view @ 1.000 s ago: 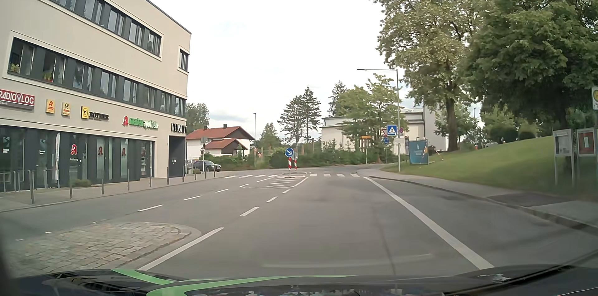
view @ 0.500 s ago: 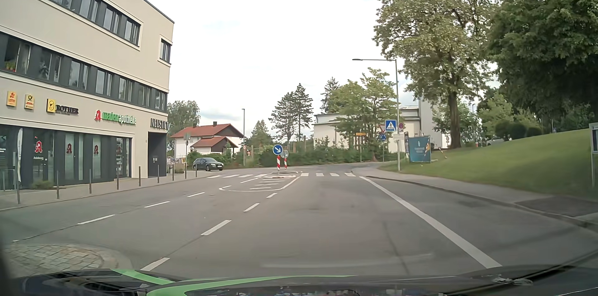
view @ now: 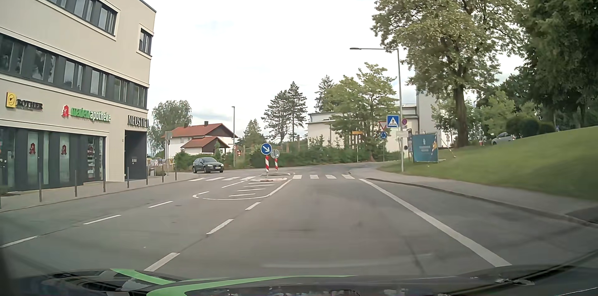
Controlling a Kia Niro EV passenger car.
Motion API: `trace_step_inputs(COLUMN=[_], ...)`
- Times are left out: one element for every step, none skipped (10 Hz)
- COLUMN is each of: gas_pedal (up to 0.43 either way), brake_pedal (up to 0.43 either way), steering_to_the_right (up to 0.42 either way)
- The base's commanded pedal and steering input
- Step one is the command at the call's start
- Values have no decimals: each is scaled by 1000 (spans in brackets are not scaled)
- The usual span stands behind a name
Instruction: Follow the waypoints while adhering to traffic rules and regulations
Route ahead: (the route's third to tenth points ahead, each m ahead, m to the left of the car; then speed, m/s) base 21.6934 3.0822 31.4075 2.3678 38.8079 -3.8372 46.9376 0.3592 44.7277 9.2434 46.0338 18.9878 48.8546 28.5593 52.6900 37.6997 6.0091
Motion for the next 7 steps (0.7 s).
trace_step_inputs(gas_pedal=[189, 189, 157, 150, 138, 118, 20], brake_pedal=[0, 0, 0, 0, 0, 0, 0], steering_to_the_right=[19, 19, 12, 3, -1, -1, -1])
